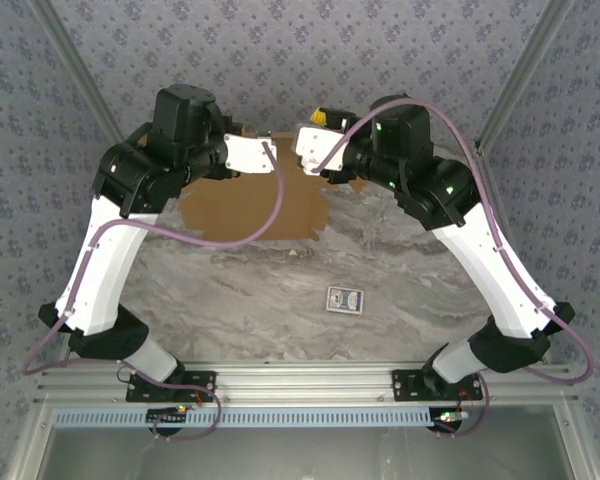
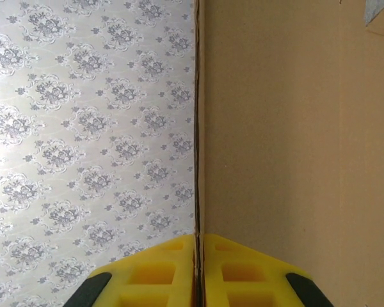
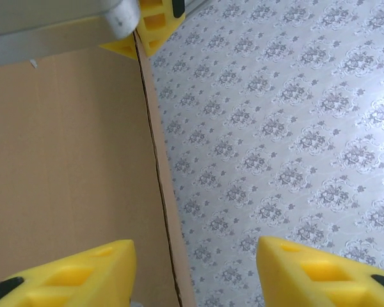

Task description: Fold the paper box

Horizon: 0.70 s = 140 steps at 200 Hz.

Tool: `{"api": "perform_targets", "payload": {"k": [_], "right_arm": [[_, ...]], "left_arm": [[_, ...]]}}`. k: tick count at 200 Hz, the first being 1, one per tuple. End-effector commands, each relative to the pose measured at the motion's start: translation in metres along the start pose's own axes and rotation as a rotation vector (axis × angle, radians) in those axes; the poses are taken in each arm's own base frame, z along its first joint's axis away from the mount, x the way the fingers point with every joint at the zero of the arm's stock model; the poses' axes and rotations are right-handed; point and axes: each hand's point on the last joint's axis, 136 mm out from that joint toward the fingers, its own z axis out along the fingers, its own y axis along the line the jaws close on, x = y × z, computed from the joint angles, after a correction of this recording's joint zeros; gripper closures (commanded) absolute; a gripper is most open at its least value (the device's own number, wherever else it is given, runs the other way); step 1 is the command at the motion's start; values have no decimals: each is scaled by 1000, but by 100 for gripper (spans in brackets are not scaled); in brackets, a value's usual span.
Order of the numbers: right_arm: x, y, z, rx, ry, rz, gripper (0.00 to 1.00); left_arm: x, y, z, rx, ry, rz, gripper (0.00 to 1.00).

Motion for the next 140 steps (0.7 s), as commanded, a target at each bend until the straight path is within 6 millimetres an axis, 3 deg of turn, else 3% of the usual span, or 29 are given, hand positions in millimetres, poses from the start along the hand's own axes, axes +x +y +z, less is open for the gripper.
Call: {"api": "perform_targets", "payload": {"k": [1,45,85,140], "right_arm": [[-4,6,-4,-50,-10,-52,52],[1,11,9,-77,20,-65,59],[8,17,20,-103,50,-77,60],[13,18,27,-114,71,-80,73]], "left_arm": [[-4,9,-4,-38,-7,22,90],[-10,6,1,-31,-12,38,90],[-14,4,7,-30,-19,45,90],[-15,3,9,-30,-22,45,91]]}}
